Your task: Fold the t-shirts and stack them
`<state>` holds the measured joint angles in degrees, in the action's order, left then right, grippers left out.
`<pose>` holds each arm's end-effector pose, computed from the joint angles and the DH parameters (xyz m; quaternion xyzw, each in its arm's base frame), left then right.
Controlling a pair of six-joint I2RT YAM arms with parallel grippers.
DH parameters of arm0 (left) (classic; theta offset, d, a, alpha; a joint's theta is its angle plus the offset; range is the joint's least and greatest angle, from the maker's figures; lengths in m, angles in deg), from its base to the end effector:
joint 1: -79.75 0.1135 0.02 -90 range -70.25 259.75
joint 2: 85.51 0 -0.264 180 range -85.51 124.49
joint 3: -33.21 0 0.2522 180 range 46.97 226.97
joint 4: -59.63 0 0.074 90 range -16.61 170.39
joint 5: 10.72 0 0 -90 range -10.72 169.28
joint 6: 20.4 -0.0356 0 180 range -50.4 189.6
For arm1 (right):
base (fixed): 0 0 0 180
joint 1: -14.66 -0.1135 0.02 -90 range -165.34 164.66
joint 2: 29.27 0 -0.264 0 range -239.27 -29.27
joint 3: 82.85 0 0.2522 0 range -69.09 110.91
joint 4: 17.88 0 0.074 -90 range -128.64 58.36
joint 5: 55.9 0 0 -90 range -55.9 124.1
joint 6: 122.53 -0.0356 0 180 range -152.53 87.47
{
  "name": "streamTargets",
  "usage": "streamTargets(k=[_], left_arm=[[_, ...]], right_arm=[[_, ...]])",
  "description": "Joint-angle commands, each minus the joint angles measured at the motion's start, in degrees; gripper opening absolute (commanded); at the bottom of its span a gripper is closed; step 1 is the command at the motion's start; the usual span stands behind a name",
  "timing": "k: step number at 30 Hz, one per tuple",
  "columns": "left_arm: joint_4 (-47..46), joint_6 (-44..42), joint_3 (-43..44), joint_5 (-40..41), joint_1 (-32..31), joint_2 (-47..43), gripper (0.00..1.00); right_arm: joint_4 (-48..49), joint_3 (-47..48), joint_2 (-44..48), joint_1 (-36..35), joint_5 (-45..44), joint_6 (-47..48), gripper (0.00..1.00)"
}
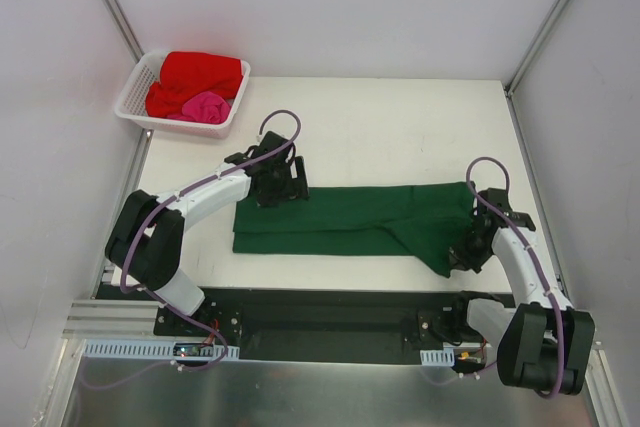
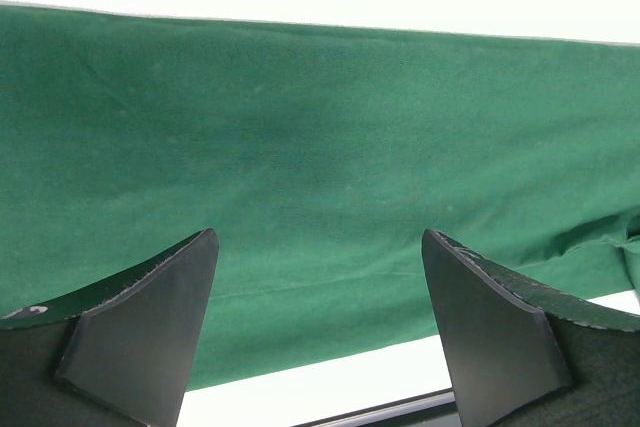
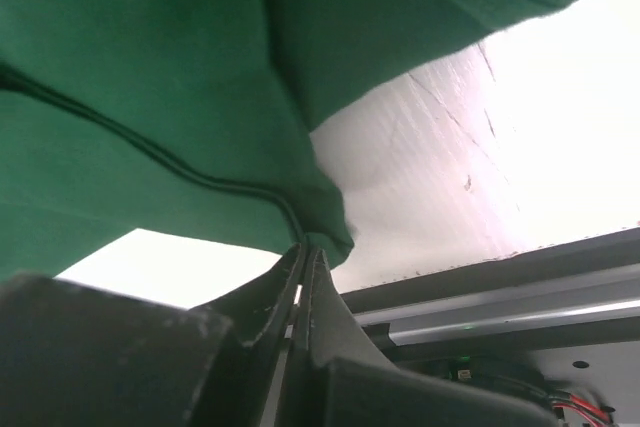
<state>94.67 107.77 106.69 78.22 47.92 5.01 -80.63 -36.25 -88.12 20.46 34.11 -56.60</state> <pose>0.2808 -0.1751 0.2171 -0.0493 0.9444 -0.1935 0.2611 0.1575 -0.0160 0.1801 0.2555 0.9580 0.0208 0.1289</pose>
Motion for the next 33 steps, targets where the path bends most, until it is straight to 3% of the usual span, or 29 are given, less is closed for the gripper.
streamTargets(k=[1,7,12,23,24,25,27,28,30,33], left_arm=[[-0.62,1.20,-0.13,0.80,0.11,-1.14,0.83],[-0.62,0.94,0.22,0.80,0.19,-1.05,0.84],[-0.62,0.15,1.88,0.88,0.19,0.27,0.84],[-0.53,-1.35,2.24,0.80,0.37,0.97,0.84],[-0.54,-1.61,2.06,0.80,0.46,0.97,0.84],[-0.54,-1.70,2.06,0.80,0.63,0.89,0.85],[-0.54,-2.48,2.06,0.80,0.81,0.62,0.85],[-0.54,-2.84,2.15,0.80,0.81,0.36,0.86],[-0.36,-3.54,2.50,0.80,0.90,-0.17,0.87],[0.78,-3.37,2.94,0.80,1.95,-1.13,0.88]], right_arm=[[-1.98,4.42,2.16,0.26,-1.24,3.68,0.01],[-3.31,16.80,-0.20,0.17,-0.54,10.79,0.01],[-1.99,28.57,-10.21,-1.05,2.71,18.71,0.01],[5.57,31.22,-30.15,-2.11,1.31,26.71,0.03],[5.40,32.19,-31.58,-2.11,1.22,26.54,0.10],[3.57,33.68,-32.72,-2.20,0.87,26.19,0.33],[0.67,38.86,-33.79,-2.46,0.35,26.27,0.60],[-2.39,40.53,-33.00,-2.81,0.43,26.27,0.80],[-6.09,46.59,-29.76,-3.95,-2.72,25.75,1.00],[-12.52,51.26,-24.76,-5.71,-3.26,20.68,0.96]])
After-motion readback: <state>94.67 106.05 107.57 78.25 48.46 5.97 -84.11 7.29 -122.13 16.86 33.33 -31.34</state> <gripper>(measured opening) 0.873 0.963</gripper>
